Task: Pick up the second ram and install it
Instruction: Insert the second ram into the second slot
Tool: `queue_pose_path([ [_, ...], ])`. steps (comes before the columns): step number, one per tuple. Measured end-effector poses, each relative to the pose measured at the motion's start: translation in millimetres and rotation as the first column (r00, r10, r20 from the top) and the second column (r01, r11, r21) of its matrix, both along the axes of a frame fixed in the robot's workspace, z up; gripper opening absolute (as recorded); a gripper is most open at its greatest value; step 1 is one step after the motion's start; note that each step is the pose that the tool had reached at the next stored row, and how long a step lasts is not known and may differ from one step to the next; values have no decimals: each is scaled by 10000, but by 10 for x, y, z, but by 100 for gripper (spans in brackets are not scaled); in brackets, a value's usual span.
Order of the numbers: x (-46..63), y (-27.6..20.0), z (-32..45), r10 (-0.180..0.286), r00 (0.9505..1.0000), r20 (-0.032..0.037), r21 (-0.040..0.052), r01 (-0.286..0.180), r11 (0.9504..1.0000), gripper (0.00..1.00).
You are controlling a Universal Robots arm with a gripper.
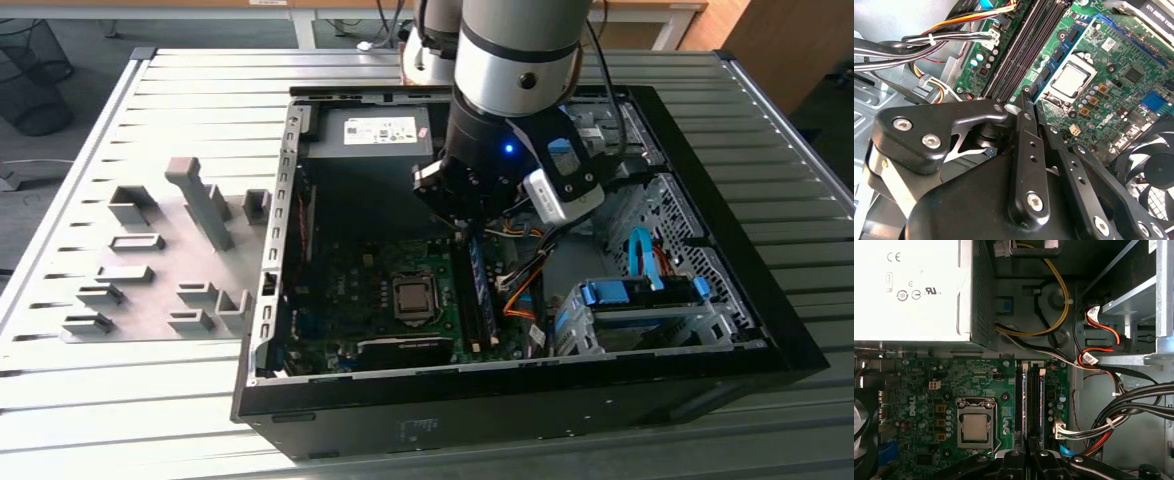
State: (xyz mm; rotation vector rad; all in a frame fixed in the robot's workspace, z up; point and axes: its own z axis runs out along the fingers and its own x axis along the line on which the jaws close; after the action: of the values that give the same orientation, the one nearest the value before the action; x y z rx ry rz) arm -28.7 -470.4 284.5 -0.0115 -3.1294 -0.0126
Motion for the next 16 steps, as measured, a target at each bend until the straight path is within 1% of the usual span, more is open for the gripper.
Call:
queue_pose_path([
  [6, 0, -1, -11, 0, 10000, 1, 3, 0, 10000, 14],
  [10, 0, -14, -25, -3, 10000, 0, 1, 3, 10000, 14],
  [12, 0, -16, -42, -8, 10000, 1, 1, 8, 10000, 14],
  [16, 0, -17, -110, -26, 10000, 1, 1, 26, 10000, 14],
])
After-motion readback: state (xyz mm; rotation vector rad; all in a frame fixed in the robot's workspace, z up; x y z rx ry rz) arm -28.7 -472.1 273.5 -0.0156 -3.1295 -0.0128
